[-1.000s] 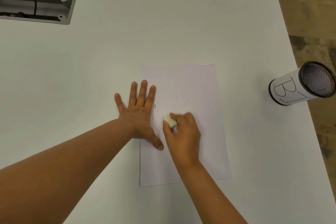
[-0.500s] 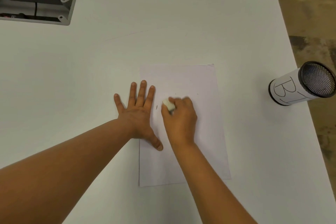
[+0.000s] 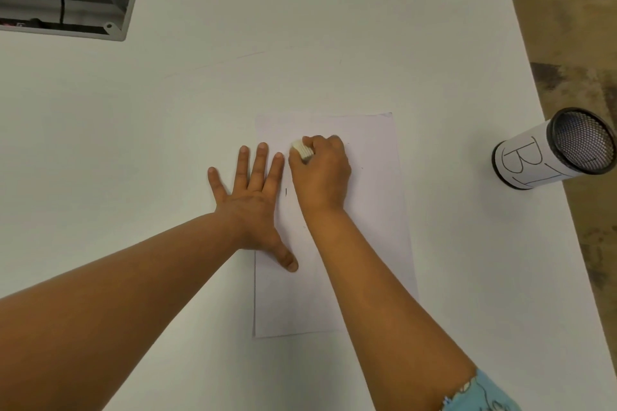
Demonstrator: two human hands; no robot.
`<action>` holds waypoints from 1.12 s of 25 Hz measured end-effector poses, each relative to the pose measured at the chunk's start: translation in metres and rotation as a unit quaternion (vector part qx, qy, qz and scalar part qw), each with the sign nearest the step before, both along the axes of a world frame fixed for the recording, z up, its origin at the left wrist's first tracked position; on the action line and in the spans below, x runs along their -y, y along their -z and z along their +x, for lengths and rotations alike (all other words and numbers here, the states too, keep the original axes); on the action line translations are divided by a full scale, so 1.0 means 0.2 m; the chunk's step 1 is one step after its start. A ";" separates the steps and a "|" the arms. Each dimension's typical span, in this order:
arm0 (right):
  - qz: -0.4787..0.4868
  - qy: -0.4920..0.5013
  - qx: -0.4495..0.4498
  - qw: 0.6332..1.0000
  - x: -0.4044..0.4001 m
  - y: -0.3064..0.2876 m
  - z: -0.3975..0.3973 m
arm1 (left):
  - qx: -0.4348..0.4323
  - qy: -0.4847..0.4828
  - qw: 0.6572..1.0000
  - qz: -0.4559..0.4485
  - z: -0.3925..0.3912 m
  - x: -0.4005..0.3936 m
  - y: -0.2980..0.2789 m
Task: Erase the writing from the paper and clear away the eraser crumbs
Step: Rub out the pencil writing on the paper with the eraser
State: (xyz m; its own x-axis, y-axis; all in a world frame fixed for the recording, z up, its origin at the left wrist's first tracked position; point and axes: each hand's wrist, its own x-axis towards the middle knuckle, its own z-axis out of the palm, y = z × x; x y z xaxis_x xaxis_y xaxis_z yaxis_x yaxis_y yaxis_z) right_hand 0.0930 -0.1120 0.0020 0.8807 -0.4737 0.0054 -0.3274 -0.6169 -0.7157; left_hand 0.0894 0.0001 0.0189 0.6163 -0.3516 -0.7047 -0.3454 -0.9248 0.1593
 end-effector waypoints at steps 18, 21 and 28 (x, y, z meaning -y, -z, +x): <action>-0.020 0.021 0.006 1.000 0.02 0.02 -0.24 | -0.001 -0.005 1.000 -0.007 0.00 0.00 0.01; 0.002 0.037 0.003 0.999 0.00 0.03 -0.52 | 0.002 -0.010 1.000 -0.015 0.00 0.00 0.01; -0.007 0.038 0.005 0.999 0.09 0.01 0.00 | 0.006 -0.002 1.000 -0.011 0.00 0.00 0.02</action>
State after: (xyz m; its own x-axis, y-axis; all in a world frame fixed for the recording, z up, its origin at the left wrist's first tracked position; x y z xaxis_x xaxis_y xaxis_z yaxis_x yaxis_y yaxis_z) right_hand 0.0920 -0.1296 0.0002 0.8422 -0.5388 0.0206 -0.3671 -0.6009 -0.7100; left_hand 0.0894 0.0011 0.0154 0.6267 -0.3639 -0.6890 -0.3431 -0.9228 0.1753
